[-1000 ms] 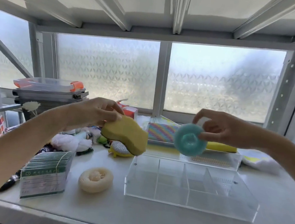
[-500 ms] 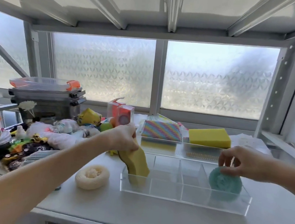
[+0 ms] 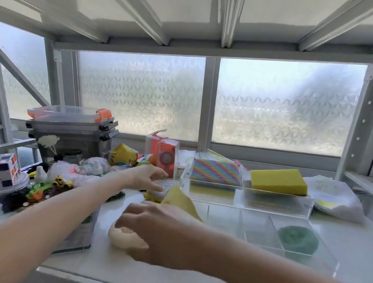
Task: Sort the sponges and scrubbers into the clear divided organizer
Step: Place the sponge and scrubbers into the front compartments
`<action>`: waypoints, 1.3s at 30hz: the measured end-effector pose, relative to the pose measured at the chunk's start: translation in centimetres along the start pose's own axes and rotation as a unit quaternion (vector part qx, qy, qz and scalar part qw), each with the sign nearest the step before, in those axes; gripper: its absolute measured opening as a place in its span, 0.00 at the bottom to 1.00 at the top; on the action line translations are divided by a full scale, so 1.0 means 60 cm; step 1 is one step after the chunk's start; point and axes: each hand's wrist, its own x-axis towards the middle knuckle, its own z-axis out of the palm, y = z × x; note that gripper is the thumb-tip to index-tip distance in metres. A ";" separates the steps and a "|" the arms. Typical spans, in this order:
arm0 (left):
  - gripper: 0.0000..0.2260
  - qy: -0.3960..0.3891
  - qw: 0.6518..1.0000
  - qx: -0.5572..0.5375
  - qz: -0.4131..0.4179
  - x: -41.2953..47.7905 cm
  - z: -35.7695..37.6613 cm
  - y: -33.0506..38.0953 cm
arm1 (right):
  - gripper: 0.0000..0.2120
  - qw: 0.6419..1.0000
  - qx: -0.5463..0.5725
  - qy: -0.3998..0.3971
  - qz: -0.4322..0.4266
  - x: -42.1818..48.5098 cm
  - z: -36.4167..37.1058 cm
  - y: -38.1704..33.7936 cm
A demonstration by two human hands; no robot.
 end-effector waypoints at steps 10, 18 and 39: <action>0.12 0.029 0.981 0.176 0.073 0.031 0.032 0.012 | 0.10 0.972 -0.202 -0.100 0.060 0.020 0.084 -0.019; 0.06 0.354 0.929 -0.102 0.019 -0.044 -0.068 0.000 | 0.07 0.963 0.213 0.074 0.148 -0.126 -0.082 0.014; 0.09 0.200 0.978 0.012 0.059 -0.070 0.056 0.263 | 0.17 0.974 -0.096 -0.032 0.202 -0.292 -0.102 0.174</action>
